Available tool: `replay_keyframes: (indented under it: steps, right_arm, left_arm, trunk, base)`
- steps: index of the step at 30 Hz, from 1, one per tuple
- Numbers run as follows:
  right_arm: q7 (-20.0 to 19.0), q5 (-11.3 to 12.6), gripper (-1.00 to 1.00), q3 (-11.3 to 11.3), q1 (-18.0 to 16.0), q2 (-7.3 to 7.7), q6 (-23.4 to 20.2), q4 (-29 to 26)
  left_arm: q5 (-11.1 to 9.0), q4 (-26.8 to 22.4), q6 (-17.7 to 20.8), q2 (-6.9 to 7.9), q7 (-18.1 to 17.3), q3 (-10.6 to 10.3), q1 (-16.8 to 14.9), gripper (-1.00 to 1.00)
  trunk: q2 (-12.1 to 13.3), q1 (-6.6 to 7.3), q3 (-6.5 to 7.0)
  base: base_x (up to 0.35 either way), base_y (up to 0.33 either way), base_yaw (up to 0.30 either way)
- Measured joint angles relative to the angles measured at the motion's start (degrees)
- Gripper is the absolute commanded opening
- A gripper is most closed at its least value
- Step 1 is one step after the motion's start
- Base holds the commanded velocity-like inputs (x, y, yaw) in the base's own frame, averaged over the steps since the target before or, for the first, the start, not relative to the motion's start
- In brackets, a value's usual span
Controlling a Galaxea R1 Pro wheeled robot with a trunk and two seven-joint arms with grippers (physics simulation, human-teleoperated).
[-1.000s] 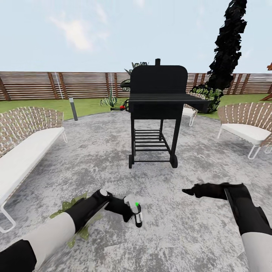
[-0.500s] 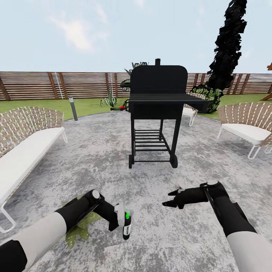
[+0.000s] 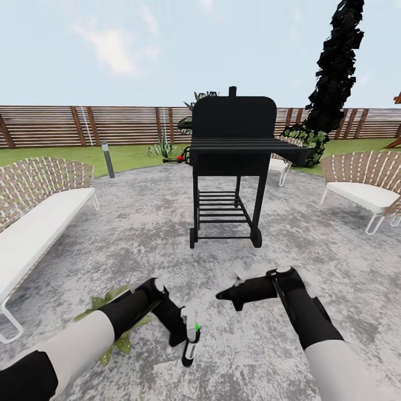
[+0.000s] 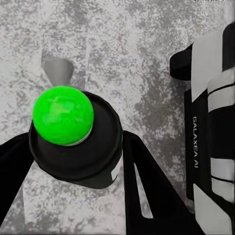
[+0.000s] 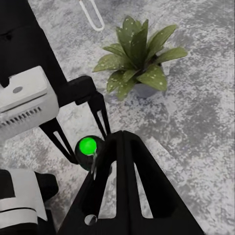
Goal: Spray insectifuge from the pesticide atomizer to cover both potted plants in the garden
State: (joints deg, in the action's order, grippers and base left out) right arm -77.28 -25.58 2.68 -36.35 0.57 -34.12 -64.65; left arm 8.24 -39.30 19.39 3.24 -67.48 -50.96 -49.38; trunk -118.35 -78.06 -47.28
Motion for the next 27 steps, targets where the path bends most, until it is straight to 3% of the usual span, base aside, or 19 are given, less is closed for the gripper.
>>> replay_keyframes:
  steps: [2,5,22,27]
  right_arm:
    - [0.0,0.0,-1.0,1.7,0.0,-0.04,-0.1,0.0]
    - [0.0,0.0,-1.0,2.5,0.0,-0.03,-0.1,0.0]
    - [-0.1,0.0,-1.0,2.7,0.0,0.03,-0.1,0.0]
    - [-0.1,0.0,-1.0,2.7,0.0,0.03,-0.1,0.0]
  left_arm:
    - [0.0,-0.1,1.0,-0.4,-0.1,0.0,0.0,-1.0]
    - [0.1,-0.1,1.3,-0.6,-0.3,0.0,-0.1,-1.0]
    - [0.1,-0.2,1.6,-0.64,-2.6,0.1,-3.0,-1.0]
    - [0.0,-0.2,1.7,-1.27,-2.6,0.1,-4.0,-1.0]
  trunk:
    - [0.0,0.0,0.0]
    - [0.0,0.0,0.0]
    - [0.0,0.0,0.0]
    - [0.0,0.0,0.0]
  base:
    - [0.0,0.0,0.0]
    - [0.0,0.0,0.0]
    - [0.0,0.0,0.0]
    - [0.0,0.0,0.0]
